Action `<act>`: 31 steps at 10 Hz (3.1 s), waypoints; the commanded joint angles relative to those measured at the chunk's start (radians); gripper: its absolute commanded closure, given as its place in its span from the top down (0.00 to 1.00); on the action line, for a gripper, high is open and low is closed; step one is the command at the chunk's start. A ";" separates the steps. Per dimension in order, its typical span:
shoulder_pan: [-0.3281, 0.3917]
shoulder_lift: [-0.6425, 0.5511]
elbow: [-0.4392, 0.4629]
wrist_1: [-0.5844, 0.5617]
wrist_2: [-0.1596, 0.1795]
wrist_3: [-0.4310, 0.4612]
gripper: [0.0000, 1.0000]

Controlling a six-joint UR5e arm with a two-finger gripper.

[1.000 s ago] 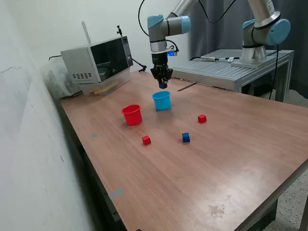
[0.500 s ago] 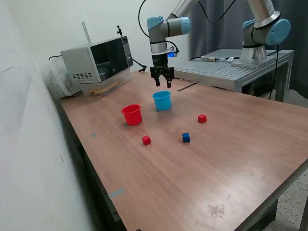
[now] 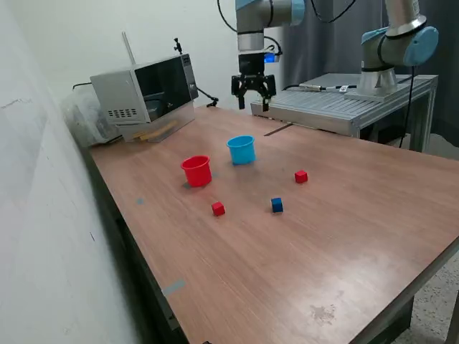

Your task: Place red objects in the red bin, and blue objects in the blue bin.

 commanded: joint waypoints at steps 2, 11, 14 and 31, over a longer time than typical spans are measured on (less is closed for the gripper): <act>0.267 -0.156 -0.076 0.185 -0.003 0.337 1.00; 0.383 0.481 -0.495 0.144 -0.060 0.946 1.00; 0.380 0.609 -0.537 0.082 -0.117 0.958 1.00; 0.189 0.290 -0.442 0.180 -0.120 0.793 0.00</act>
